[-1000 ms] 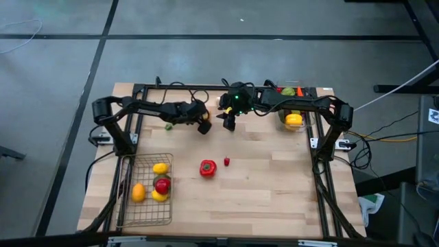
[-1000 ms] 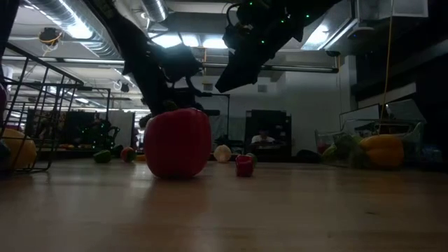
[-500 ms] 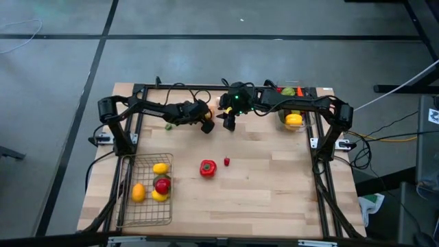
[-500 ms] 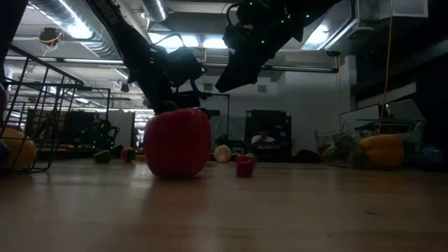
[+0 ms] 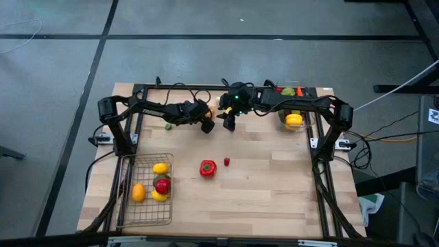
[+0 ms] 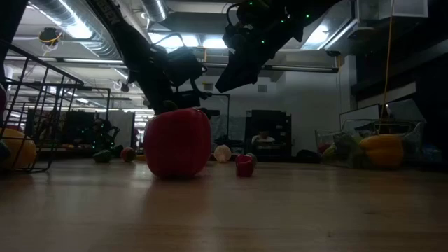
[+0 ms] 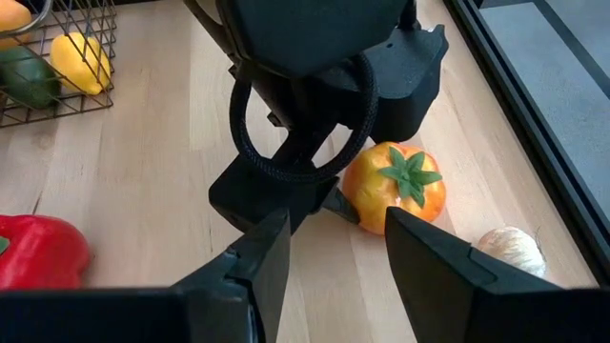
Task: Sort produce into baskets
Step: Put the orange tomato into the wire basket, then put the red bell pepper into the transparent bin
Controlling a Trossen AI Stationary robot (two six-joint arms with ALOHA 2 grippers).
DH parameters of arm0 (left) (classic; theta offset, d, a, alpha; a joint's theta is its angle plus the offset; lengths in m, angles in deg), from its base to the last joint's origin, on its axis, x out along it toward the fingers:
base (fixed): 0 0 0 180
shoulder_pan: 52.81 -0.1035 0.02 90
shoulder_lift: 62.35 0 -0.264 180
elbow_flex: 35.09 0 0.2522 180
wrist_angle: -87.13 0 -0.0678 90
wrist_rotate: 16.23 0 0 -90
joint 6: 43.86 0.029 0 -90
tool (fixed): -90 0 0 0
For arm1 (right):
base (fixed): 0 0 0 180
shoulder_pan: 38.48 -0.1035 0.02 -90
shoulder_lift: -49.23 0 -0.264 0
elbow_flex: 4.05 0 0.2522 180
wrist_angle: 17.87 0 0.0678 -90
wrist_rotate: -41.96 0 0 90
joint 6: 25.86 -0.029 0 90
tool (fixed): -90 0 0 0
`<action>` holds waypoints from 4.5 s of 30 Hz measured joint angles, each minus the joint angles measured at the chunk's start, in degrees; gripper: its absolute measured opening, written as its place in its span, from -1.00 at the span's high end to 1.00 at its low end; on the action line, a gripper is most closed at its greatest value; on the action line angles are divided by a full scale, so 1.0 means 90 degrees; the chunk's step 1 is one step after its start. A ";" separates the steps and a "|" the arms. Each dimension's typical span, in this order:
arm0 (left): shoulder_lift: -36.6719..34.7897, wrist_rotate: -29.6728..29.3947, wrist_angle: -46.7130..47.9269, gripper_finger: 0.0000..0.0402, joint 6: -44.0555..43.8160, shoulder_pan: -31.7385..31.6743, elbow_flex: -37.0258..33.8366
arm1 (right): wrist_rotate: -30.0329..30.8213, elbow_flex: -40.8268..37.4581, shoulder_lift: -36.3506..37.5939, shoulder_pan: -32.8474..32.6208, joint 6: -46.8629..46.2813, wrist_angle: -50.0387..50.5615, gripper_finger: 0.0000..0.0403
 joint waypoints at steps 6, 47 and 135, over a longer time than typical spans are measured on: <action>-0.0471 0.0084 0.0089 -0.61 0.0212 0.0007 0.0042 | 0.0000 0.0000 0.0000 0.0000 0.0000 -0.0001 0.15; -0.5810 0.2475 0.7209 -0.60 -0.6373 0.5987 -0.0007 | 0.0000 0.0000 0.0000 0.0000 0.0000 0.0001 0.15; -0.4578 0.0739 0.6538 -0.99 -0.7101 0.6705 0.0854 | -0.0051 0.0000 0.0000 -0.0005 -0.0002 0.0015 0.15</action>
